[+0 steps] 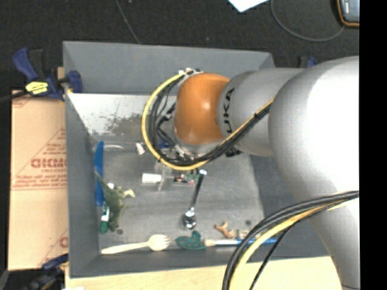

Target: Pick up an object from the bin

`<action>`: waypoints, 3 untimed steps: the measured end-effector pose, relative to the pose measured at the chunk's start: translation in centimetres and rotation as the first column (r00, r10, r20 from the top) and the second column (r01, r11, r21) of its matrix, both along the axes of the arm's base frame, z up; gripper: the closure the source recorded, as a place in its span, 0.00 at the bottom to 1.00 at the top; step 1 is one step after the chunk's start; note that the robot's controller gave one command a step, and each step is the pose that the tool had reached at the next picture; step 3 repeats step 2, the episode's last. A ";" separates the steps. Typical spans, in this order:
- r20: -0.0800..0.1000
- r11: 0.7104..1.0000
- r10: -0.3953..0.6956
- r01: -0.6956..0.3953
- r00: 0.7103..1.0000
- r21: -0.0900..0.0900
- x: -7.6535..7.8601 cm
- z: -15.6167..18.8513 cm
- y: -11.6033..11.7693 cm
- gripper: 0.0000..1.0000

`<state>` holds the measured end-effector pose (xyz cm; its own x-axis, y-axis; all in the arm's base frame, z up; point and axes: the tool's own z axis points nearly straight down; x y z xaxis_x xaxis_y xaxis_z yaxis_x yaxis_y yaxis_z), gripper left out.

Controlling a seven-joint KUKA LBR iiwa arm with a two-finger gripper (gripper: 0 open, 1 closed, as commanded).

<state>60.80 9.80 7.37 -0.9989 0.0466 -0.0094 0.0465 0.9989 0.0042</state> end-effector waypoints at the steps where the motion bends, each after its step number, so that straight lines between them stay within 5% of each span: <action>1: -0.006 1.000 -0.001 0.001 1.000 -0.001 -0.2 1.9 0.0 1.00; 3: 0.005 1.000 -0.001 0.001 1.000 0.001 0.1 3.8 0.0 1.00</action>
Offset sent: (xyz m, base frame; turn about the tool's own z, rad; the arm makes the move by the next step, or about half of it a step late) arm -0.0012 -0.0004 0.0274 0.0004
